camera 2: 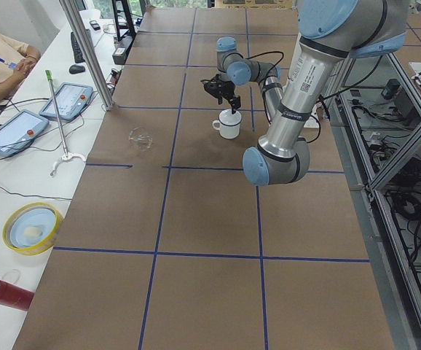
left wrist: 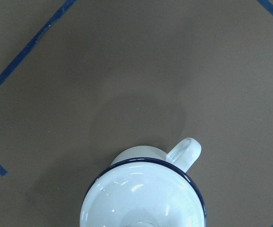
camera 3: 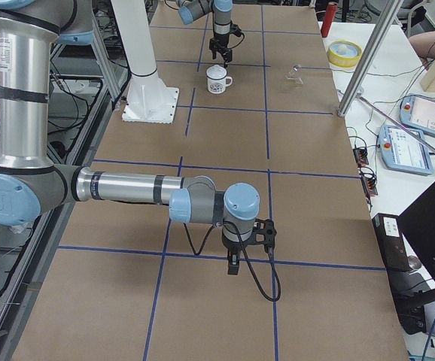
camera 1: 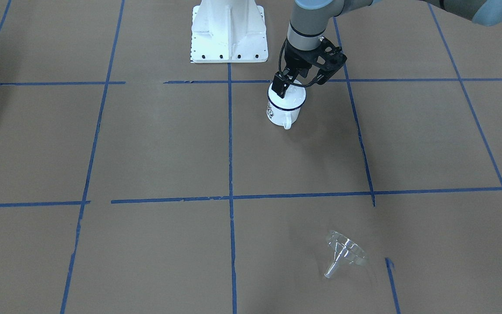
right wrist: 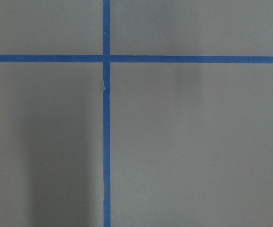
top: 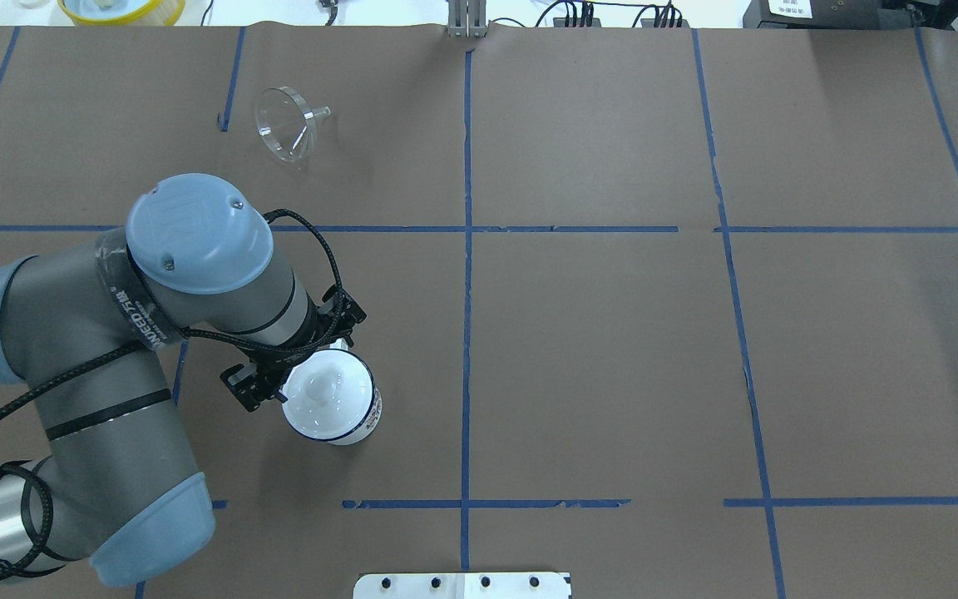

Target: Remove funnel from cup

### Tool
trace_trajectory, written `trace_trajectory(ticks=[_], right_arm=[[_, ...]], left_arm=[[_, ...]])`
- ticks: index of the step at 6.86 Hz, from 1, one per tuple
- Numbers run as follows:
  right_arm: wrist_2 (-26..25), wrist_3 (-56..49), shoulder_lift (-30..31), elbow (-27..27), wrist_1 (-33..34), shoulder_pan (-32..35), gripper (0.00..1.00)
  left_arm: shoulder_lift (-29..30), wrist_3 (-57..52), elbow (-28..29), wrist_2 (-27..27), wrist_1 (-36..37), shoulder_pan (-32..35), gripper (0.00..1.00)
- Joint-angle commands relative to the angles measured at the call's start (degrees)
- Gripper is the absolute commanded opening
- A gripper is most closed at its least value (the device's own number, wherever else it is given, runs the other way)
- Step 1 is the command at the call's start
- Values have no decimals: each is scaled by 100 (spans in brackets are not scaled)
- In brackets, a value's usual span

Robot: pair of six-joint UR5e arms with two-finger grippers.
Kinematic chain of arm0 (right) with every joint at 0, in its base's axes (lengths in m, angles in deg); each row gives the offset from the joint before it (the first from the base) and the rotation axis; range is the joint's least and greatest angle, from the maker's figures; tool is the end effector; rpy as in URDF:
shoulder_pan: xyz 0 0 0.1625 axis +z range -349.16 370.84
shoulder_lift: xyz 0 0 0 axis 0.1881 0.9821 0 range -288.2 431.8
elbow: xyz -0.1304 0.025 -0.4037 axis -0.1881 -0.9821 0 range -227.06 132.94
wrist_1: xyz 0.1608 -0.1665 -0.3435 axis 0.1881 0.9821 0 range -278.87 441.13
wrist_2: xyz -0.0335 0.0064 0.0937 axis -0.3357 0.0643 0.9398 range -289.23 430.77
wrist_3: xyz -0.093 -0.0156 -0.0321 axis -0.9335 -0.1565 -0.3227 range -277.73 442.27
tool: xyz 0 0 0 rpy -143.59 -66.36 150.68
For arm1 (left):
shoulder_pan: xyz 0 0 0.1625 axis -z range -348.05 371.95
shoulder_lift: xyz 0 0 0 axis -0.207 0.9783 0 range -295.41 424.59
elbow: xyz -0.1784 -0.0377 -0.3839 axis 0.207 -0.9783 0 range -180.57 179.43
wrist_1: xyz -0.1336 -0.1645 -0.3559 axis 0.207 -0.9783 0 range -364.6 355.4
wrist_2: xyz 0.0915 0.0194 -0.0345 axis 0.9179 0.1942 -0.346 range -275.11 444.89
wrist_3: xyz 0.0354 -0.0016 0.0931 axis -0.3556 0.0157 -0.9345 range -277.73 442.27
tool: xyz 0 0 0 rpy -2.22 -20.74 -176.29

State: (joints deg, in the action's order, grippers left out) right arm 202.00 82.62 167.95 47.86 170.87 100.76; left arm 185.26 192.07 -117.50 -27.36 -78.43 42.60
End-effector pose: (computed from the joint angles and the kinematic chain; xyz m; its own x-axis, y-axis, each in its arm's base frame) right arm 0.0670 -0.4451 0.6701 0.7521 0.0163 0.6588 -0.0032 0.9998 -0.0210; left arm 0.4353 -0.3690 0.2001 0.5200 -0.6726 -0.5264 0.4595 0.7398 -0.4914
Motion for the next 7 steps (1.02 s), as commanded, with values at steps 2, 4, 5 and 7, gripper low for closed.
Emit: trace_trajectory(ticks=[2,4,5,7], right_arm=[[0,0,0,0,0,0,100],[0,0,0,0,0,0,100],[0,0,0,0,0,0,100],[0,0,0,0,0,0,100]], left_arm=[[-297,-2626,-164,-112,-104,1289,100],[-1156,-5036,298,-1110,-1057,2746,100],[-1273,-6109,702,-1436,-1132,3397,100],[-1894,-8777,1205,-1834,-1098,4768,100]])
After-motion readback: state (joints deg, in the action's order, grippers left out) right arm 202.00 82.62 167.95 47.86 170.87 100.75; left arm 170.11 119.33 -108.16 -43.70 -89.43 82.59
